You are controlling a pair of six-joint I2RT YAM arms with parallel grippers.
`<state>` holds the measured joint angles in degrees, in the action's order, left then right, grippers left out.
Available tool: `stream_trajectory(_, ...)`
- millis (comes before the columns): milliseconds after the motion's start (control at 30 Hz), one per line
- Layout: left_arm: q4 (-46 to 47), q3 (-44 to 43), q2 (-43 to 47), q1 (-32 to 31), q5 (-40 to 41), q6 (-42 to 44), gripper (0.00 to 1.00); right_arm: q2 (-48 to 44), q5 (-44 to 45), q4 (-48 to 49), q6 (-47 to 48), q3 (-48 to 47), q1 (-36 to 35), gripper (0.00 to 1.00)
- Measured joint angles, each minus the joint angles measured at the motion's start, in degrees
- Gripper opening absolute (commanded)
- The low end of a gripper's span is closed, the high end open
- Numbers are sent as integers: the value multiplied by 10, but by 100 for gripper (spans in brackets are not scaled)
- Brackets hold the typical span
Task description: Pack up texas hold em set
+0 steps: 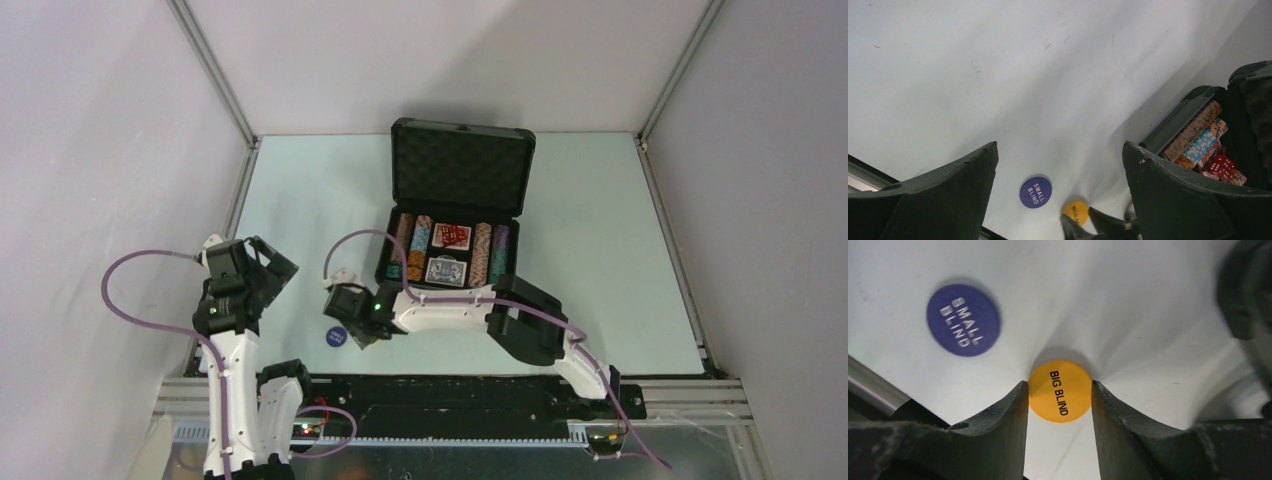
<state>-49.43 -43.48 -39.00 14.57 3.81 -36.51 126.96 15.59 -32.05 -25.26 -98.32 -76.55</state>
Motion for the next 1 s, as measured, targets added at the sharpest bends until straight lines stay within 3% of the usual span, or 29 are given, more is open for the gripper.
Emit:
stream_trajectory(333,0,0,-9,0,-6,0,98,-131,-28,-3,16,19,82,49)
stream_trajectory(500,2,0,-12,0,-10,0,98,-219,-30,10,17,93,137,54)
stream_trajectory(633,6,0,-13,0,-10,0,98,-236,-30,11,19,144,168,61)
stream_trajectory(867,9,2,-19,0,-12,-5,98,-207,-56,36,13,146,99,76)
stream_trajectory(1000,9,3,-13,0,-14,-9,98,-136,-71,33,2,83,57,82)
